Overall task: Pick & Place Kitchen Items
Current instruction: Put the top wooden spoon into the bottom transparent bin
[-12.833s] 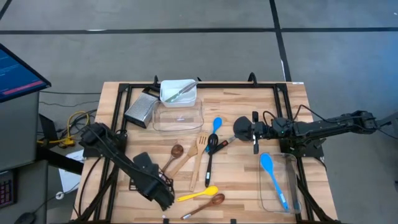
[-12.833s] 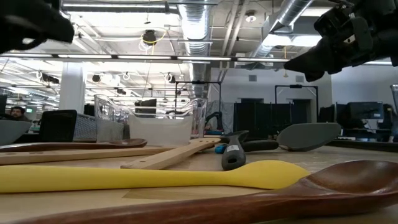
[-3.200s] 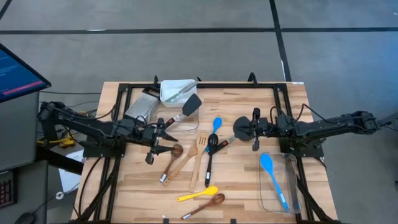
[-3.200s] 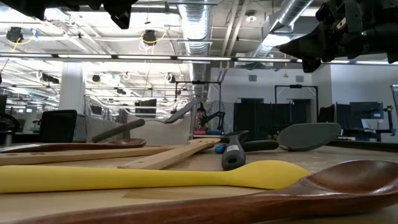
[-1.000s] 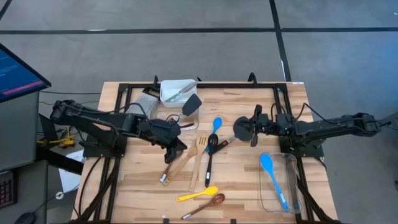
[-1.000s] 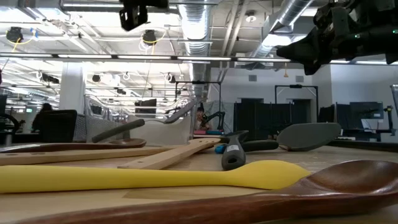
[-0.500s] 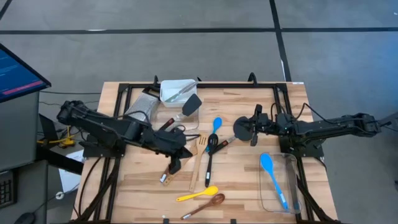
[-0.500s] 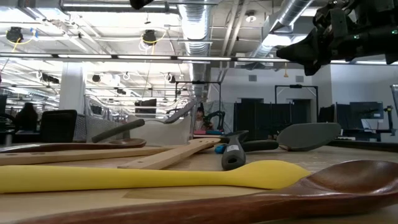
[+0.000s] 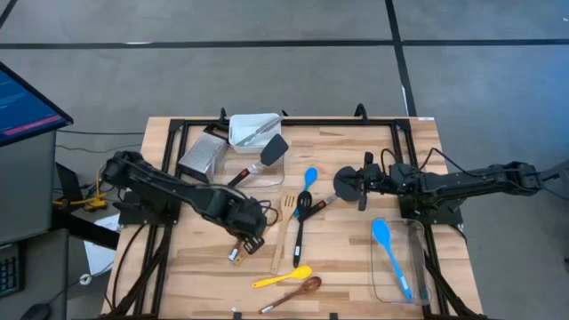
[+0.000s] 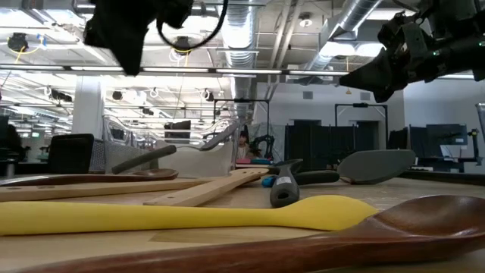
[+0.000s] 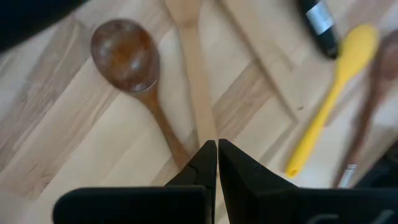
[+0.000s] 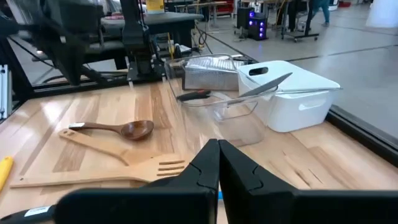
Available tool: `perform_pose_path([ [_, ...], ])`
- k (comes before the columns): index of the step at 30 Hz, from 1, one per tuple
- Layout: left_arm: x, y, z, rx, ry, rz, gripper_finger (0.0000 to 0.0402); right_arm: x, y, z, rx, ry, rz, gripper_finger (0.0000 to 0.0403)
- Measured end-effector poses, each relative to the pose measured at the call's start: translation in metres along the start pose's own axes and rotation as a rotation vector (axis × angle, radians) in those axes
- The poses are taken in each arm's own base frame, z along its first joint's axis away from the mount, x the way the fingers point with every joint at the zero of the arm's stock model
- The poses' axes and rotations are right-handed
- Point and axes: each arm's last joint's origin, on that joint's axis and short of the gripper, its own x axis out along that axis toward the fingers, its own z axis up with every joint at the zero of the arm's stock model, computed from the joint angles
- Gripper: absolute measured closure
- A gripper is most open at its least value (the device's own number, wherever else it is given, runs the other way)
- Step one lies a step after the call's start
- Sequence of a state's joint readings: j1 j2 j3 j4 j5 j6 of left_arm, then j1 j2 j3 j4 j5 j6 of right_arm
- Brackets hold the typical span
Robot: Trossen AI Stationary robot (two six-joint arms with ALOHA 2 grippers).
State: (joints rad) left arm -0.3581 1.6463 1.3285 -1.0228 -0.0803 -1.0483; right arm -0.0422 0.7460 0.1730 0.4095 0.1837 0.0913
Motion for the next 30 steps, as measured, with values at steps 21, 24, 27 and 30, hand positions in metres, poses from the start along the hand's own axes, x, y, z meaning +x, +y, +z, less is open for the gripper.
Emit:
perform_pose_path([
  [21, 0.045, -0.007, -0.001, 0.056, 0.079, 0.123, 0.0279, 0.000, 0.000, 0.000, -0.003, -0.001, 0.001, 0.0403],
  [24, 0.054, 0.001, -0.006, 0.031, 0.097, 0.168, 0.0254, 0.000, 0.000, 0.000, -0.003, -0.002, 0.001, 0.0403],
  [27, 0.065, 0.014, -0.015, -0.019, 0.151, 0.209, 0.0240, 0.000, 0.000, 0.000, -0.003, -0.002, 0.001, 0.0403],
  [30, 0.077, 0.026, -0.027, -0.066, 0.220, 0.248, 0.0235, 0.000, 0.000, 0.000, -0.003, -0.003, 0.001, 0.0403],
])
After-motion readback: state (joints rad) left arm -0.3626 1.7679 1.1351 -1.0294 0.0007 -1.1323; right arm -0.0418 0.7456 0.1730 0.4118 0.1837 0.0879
